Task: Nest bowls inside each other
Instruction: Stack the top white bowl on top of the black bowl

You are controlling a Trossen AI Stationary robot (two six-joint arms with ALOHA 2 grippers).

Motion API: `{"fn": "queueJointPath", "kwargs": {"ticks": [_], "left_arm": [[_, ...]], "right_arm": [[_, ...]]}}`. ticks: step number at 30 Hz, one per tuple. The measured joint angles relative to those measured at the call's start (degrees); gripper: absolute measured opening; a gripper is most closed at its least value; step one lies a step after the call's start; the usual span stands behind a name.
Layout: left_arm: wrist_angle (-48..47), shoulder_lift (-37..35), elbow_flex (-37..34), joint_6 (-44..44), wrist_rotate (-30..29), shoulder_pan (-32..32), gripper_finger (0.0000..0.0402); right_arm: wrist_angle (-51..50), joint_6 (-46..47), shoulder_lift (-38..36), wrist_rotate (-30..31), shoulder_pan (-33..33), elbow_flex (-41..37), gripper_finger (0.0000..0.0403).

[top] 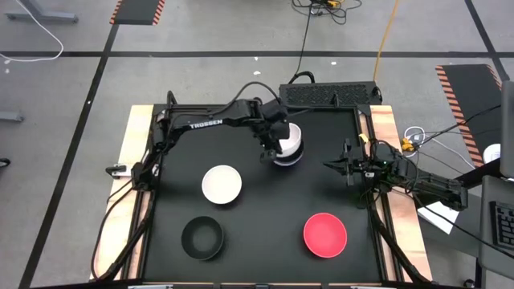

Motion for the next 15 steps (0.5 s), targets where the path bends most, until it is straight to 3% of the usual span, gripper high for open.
{"fn": "queueJointPath", "kwargs": {"ticks": [9,15], "left_arm": [[-2.5,0.9,0.0,0.0,-3.1,-0.7,0.0004],[-3.1,0.8,0.0,1.1,-8.5,-2.3,0.0004]], "right_arm": [[0.1,0.0,0.0,0.0,0.0,0.0,0.0],[0.2,-0.2,0.0,0.0,0.0,-0.1,0.0]]}}
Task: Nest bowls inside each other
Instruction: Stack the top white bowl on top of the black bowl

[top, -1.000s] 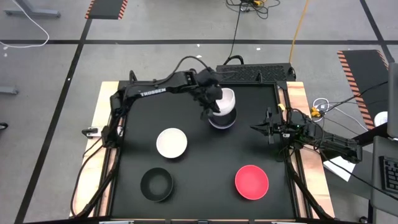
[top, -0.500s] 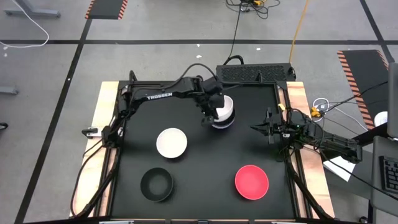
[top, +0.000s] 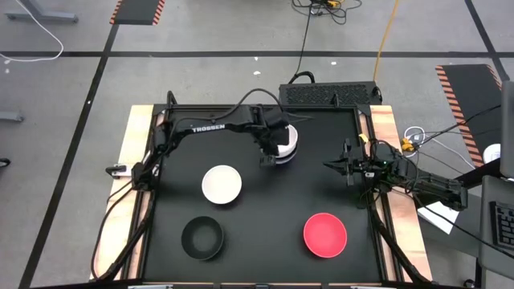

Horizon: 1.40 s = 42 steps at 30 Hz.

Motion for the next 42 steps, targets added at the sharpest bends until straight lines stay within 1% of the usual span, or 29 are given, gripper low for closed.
{"fn": "queueJointPath", "kwargs": {"ticks": [3,7,14,20,25,30,35,38,42], "left_arm": [[0.0,0.0,0.0,1.4,-3.0,-1.2,0.0004],[-0.8,0.0,0.0,2.8,-4.9,-2.2,0.0004],[-4.5,0.0,0.0,6.7,-5.1,-2.4,0.0004],[-7.2,0.0,0.0,11.9,-4.5,-2.4,0.0004],[-6.9,0.0,0.0,12.0,-5.1,-2.6,0.0004],[-6.7,0.0,0.0,12.3,-9.8,-4.4,0.0004],[-6.2,0.0,0.0,12.5,-12.2,-5.6,0.0004],[-6.1,0.0,0.0,12.8,-12.1,-5.8,0.0004],[-6.1,0.0,0.0,12.7,-10.1,-5.6,0.0004]], "right_arm": [[0.0,0.0,0.0,0.0,0.0,0.0,0.0],[0.1,0.0,0.0,0.0,0.0,0.0,0.0],[0.1,0.0,0.0,0.0,0.0,0.0,0.0],[0.1,0.0,0.0,0.0,0.0,0.0,0.0],[0.1,0.1,0.0,0.0,0.0,0.0,0.0],[0.1,0.1,0.0,0.0,0.0,0.0,0.0],[0.1,0.0,0.0,0.0,0.0,0.0,0.0],[0.1,0.0,0.0,0.0,0.0,0.0,0.0],[0.1,0.0,0.0,0.0,0.0,0.0,0.0]]}}
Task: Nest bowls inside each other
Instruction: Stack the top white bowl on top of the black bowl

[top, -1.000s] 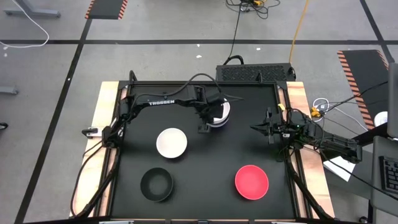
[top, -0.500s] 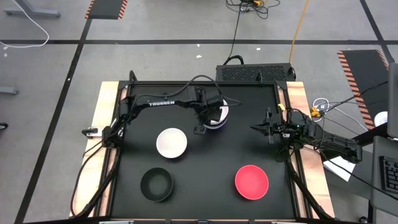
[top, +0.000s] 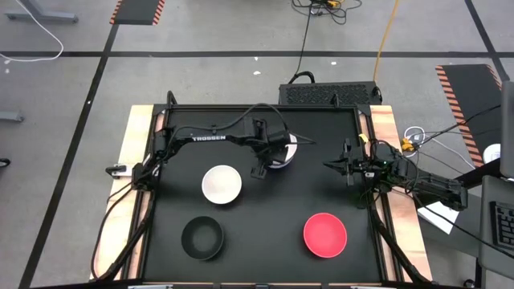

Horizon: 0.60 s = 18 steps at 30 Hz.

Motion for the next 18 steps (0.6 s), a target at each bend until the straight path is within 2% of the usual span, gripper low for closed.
{"fn": "queueJointPath", "kwargs": {"ticks": [11,18], "left_arm": [[-1.5,0.0,0.0,-0.7,0.1,0.0,0.0004],[0.0,0.0,0.0,-0.3,2.3,0.1,0.0004]], "right_arm": [[0.0,0.0,0.0,0.0,0.0,0.0,0.0],[0.0,0.0,0.0,0.0,0.0,0.0,0.0]]}}
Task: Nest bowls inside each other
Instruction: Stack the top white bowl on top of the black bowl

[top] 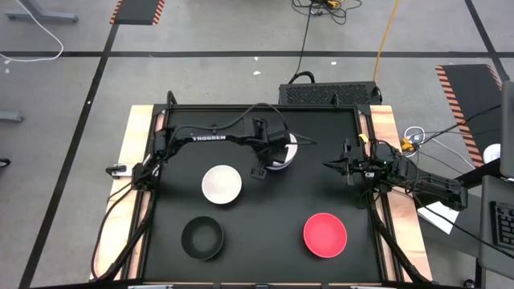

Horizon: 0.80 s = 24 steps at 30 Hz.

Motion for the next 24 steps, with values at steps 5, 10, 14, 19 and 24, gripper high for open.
{"fn": "queueJointPath", "kwargs": {"ticks": [5,10,14,19,24], "left_arm": [[-0.4,1.8,0.0,0.0,0.0,0.3,0.0004],[-0.6,3.3,-0.1,-1.4,-2.6,0.5,0.0004],[-0.5,3.4,-0.1,-2.2,-2.6,0.8,0.0004],[-0.2,3.3,0.0,-2.4,-2.2,0.8,0.0004],[-0.2,3.2,0.0,-3.3,-0.9,1.0,0.0004]], "right_arm": [[0.0,0.0,0.0,0.0,0.0,0.0,0.0],[-0.1,0.0,0.1,0.0,0.0,0.0,0.0],[0.0,0.0,0.5,0.0,0.0,0.0,0.0],[0.0,0.0,0.4,0.0,0.0,0.0,0.0],[0.0,0.0,0.5,0.0,0.0,0.0,0.0]]}}
